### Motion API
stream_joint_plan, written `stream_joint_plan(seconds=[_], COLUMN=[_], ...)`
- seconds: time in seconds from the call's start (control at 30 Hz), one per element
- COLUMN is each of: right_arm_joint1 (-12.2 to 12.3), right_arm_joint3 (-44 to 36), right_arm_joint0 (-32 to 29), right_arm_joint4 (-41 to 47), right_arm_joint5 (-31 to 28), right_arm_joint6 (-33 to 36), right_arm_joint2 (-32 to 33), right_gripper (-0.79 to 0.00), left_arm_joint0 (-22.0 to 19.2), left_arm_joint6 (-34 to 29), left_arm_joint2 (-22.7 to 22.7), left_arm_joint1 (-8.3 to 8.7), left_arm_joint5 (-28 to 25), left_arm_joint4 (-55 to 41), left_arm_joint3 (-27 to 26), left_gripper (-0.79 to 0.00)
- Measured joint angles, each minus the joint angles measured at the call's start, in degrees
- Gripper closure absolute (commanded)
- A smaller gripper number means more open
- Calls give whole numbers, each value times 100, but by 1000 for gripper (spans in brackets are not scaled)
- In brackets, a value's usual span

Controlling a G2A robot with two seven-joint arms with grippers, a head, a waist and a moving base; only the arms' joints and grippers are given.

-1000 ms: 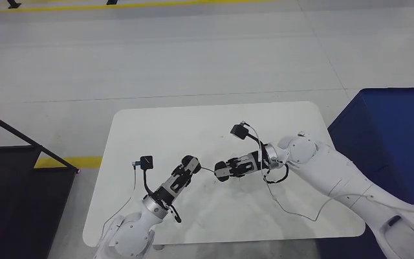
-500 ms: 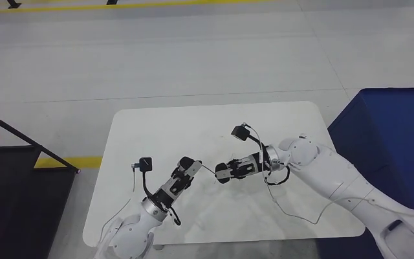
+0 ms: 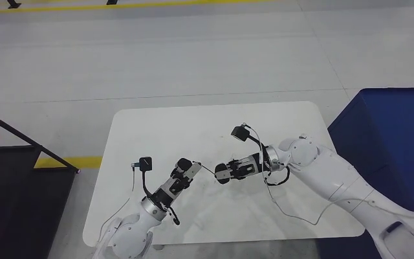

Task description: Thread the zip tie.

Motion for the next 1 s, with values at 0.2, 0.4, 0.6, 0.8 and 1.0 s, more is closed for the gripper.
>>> stream_joint_plan(seconds=[0.2, 0.4, 0.6, 0.8, 1.0], right_arm_joint1=[-29, -56, -73, -76, -76], right_arm_joint3=[-3, 4, -3, -100, -93], right_arm_joint0=[-43, -96, -165, -192, -191], right_arm_joint4=[-43, -55, -89, -204, -197], right_arm_joint5=[21, 28, 29, 89, 86], right_arm_joint6=[21, 28, 29, 89, 87], right_arm_joint2=[60, 130, 200, 216, 215], right_gripper=[0, 0, 0, -785, -785], left_arm_joint0=[-14, 8, 78, 147, 158], left_arm_joint6=[9, 0, -7, -74, -104], left_arm_joint2=[26, 21, -3, -26, -22], left_arm_joint1=[-2, 1, 11, 24, 25], left_arm_joint5=[-12, -27, -78, -96, -92], left_arm_joint4=[11, -4, -6, -2, -42], left_arm_joint3=[12, 3, -28, -100, -105], left_gripper=[-139, -6, 0, 0, 0])
